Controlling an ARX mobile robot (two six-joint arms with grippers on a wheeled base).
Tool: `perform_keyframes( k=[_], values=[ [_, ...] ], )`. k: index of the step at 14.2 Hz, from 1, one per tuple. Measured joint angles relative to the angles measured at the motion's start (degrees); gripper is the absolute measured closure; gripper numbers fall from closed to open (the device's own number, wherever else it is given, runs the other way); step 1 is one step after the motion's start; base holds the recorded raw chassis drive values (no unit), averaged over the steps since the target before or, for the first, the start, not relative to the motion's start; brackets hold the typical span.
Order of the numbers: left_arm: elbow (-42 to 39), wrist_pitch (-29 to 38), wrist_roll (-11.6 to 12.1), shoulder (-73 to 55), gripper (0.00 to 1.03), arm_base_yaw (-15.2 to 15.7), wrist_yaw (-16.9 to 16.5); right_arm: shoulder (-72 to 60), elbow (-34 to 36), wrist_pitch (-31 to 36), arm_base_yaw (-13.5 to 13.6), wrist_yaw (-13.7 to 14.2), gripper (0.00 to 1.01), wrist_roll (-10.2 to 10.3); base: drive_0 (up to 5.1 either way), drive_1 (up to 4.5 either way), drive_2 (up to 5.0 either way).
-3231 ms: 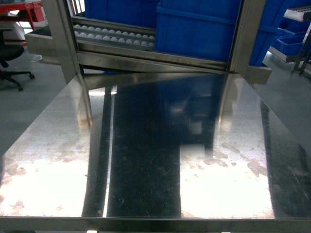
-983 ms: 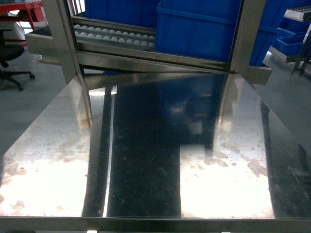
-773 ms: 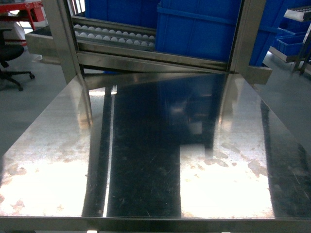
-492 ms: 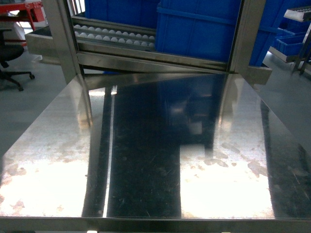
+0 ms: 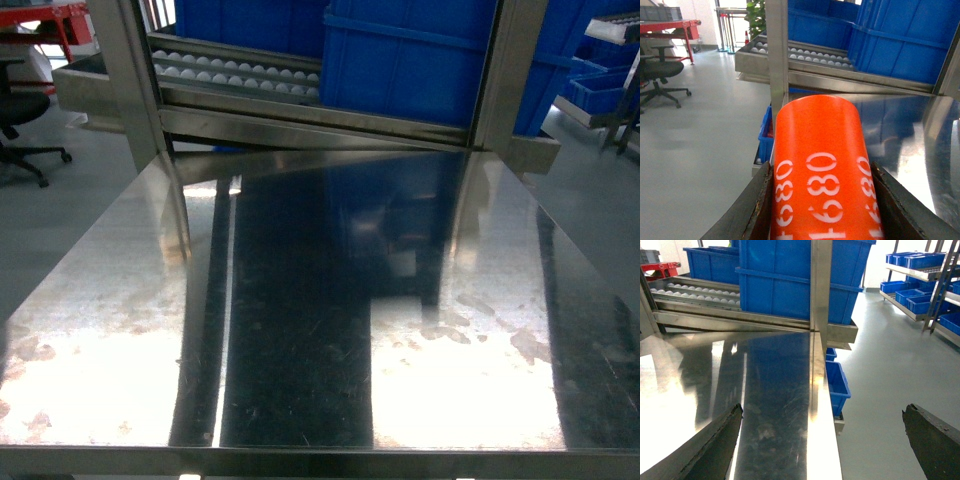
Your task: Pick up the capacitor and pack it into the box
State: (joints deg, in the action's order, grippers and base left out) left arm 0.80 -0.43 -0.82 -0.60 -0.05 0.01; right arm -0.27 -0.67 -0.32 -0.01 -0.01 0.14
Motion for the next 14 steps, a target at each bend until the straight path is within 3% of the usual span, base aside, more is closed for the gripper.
perform_keyframes(
  k=[14],
  values=[
    [0.0, 0.04, 0.0, 0.0, 0.59, 0.0, 0.0, 0.0, 0.0, 0.02, 0.0, 0.0, 0.03, 0.0, 0.0, 0.0, 0.0]
  ],
)
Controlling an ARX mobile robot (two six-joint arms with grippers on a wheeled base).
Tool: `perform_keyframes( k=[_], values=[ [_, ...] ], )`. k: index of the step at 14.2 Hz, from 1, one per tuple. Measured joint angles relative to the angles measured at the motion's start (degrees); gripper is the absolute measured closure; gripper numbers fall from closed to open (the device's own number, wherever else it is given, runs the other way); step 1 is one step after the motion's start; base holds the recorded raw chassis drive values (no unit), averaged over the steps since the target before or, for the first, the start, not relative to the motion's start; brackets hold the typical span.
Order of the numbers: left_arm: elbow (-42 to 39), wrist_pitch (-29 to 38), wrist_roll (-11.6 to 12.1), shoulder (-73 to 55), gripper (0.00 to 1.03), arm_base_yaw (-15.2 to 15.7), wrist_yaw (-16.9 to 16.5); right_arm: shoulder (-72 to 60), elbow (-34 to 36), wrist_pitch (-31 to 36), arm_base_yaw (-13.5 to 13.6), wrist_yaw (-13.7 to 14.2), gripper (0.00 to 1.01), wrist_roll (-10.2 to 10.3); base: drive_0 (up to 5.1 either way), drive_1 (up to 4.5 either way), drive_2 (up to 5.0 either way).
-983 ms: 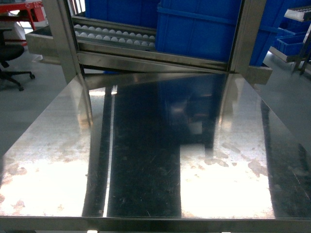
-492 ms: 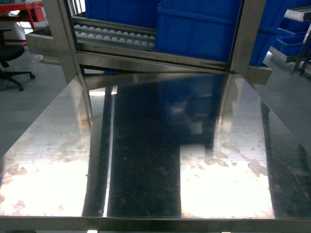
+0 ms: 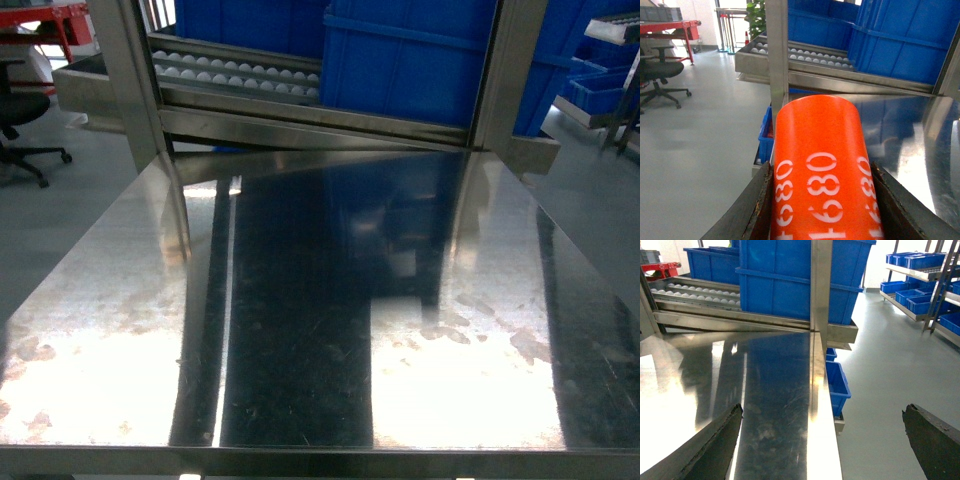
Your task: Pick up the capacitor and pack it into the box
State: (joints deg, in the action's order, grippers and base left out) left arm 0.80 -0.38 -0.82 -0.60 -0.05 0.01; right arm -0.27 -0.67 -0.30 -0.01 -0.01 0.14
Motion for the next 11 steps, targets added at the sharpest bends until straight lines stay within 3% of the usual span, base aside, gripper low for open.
perform_keyframes(
  k=[11],
  values=[
    [0.0, 0.17, 0.0, 0.0, 0.59, 0.0, -0.04, 0.0, 0.0, 0.07, 0.0, 0.02, 0.03, 0.0, 0.0, 0.0, 0.0]
  ],
)
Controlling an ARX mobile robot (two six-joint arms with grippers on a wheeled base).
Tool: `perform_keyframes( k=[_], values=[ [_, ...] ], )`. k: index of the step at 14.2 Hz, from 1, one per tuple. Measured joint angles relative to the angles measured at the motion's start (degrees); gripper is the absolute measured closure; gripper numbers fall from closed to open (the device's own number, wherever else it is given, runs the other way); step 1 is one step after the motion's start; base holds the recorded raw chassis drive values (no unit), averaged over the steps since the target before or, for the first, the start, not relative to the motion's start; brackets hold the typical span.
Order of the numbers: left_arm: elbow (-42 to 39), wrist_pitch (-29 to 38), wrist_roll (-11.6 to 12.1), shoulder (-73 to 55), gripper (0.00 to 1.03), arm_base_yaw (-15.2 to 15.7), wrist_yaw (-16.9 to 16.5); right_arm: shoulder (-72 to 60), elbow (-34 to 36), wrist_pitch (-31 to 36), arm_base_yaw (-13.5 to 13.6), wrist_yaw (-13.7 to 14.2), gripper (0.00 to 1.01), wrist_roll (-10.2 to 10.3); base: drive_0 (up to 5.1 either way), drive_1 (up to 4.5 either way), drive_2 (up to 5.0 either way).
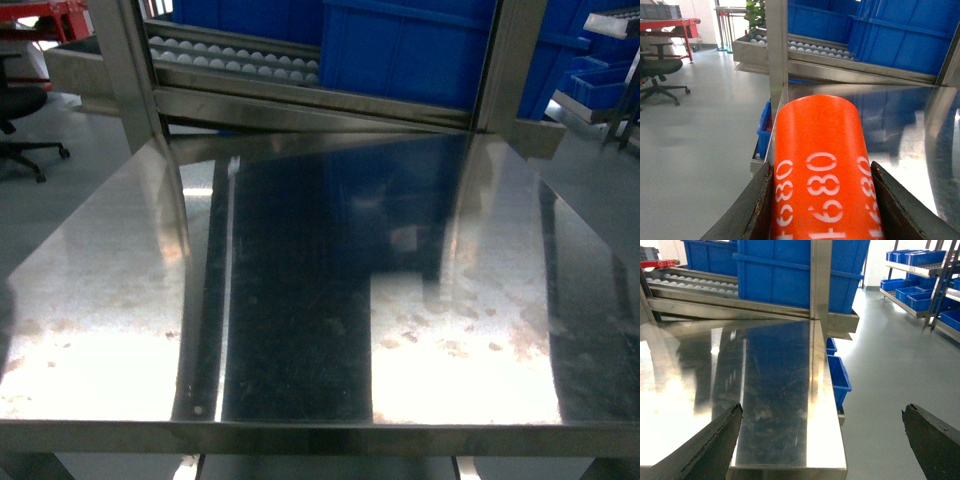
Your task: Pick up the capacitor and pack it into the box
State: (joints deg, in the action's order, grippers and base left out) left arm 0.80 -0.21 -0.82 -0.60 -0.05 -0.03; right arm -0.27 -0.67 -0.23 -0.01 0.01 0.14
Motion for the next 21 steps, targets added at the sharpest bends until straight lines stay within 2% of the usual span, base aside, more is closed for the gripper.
perform_keyframes(
  k=[21],
  values=[
    [0.0, -0.24, 0.2, 0.0, 0.59, 0.0, 0.07, 0.0, 0.0, -0.11, 0.0, -0.02, 0.03, 0.0, 0.0, 0.0, 0.0]
  ],
)
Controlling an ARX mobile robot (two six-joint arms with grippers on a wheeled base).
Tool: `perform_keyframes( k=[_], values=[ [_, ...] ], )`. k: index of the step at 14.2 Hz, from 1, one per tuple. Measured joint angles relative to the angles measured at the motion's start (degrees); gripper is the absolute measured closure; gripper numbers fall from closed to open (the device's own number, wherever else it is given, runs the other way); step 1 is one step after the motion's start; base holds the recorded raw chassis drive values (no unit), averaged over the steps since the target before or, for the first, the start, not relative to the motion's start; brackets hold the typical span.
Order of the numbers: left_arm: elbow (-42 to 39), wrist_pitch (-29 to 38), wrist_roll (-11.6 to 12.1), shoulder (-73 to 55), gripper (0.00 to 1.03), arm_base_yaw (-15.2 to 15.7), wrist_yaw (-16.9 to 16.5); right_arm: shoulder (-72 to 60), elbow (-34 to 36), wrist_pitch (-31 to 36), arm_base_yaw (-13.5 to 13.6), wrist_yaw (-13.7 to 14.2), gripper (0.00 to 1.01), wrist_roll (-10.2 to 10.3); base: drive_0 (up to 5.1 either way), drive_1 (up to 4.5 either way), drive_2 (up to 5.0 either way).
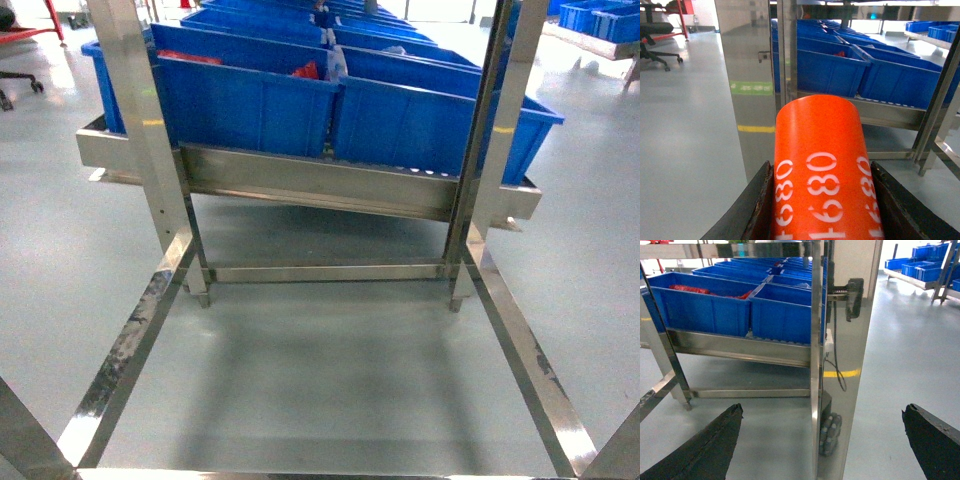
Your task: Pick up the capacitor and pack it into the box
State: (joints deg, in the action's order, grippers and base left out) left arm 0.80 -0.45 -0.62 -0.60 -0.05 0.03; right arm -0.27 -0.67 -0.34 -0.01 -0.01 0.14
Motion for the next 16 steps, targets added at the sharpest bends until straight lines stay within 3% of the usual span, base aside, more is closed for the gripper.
perform_keyframes(
  k=[8, 16],
  values=[
    [0.0, -0.02, 0.0, 0.0, 0.59, 0.0, -0.02, 0.0, 0.0, 0.09, 0.0, 0.0, 0.03, 0.0, 0.0, 0.0, 0.0],
    [0.0, 0.17, 0.02, 0.0, 0.59, 0.0, -0.04, 0.0, 0.0, -0.04, 0.0, 0.02, 0.03, 0.0, -4.9, 2.57, 2.6]
  ],
)
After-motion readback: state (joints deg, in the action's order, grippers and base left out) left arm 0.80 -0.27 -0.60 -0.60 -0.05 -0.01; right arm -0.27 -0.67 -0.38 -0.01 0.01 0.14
